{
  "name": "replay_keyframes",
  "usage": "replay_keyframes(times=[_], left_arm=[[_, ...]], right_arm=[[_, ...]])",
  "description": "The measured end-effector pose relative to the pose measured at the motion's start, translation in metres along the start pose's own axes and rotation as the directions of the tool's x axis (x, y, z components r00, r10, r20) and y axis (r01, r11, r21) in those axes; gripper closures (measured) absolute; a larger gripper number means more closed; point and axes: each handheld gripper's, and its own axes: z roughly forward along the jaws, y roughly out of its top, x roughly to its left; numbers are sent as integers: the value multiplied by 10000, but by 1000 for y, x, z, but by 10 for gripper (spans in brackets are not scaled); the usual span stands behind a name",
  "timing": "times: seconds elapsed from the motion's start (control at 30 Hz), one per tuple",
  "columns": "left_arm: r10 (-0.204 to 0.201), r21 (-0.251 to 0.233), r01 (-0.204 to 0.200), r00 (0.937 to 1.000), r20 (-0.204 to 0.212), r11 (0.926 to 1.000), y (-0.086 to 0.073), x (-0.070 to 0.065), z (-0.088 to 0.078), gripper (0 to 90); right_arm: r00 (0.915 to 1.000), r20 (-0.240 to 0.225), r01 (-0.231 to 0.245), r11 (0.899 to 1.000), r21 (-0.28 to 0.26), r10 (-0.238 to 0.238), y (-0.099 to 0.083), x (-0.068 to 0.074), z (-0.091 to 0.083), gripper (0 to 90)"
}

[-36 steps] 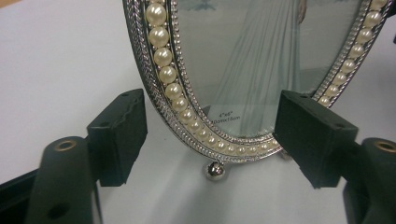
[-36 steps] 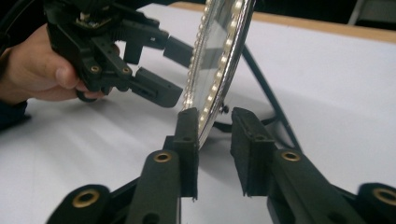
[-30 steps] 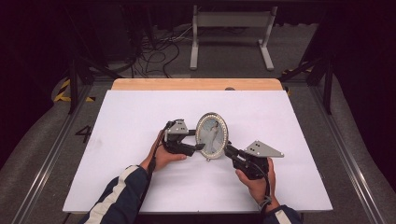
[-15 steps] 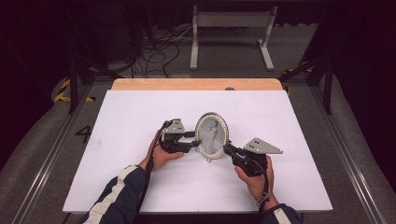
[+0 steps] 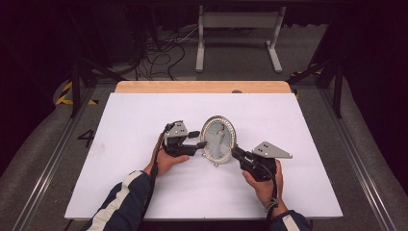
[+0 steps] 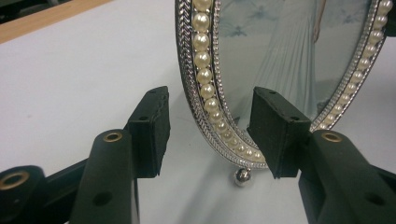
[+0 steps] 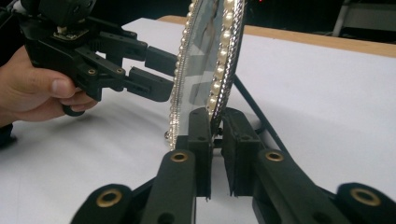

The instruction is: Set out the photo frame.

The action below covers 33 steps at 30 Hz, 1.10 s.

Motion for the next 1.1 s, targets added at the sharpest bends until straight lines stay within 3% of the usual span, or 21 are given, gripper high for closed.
replay_keyframes(times=[0.13, 0.17, 0.3, 0.43, 0.87, 0.97, 1.1], left_arm=[[-41, -66, 42, 10000, 75, 10000, 0, 1, 1, 483], [-19, -48, 20, 9995, 302, 10000, 0, 0, 1, 537], [60, 122, -61, 10000, 46, 9999, 1, 0, 2, 640], [-18, 203, 15, 9999, 172, 9998, 0, 2, -1, 684], [0, 540, 6, 9999, -108, 9985, 0, -3, -6, 686], [239, 664, -222, 9994, -247, 9975, 1, -4, -8, 684], [242, 770, -224, 9994, -235, 9968, 1, -4, -10, 689]], right_arm=[[9999, 103, 5, 9998, -182, -3, 0, 1, -1, 828], [9999, 130, 0, 9998, -221, 3, 1, 1, -1, 841], [9999, 124, 11, 9998, -204, -9, 1, 2, 0, 843], [9999, 169, 40, 9999, -163, -37, 2, 2, 0, 842], [9998, 145, -101, 9998, -170, 103, 3, -3, 4, 833], [9998, 189, -116, 9998, -155, 118, 3, -4, 5, 830], [9998, 170, -103, 9998, -141, 106, 4, -5, 7, 828]])
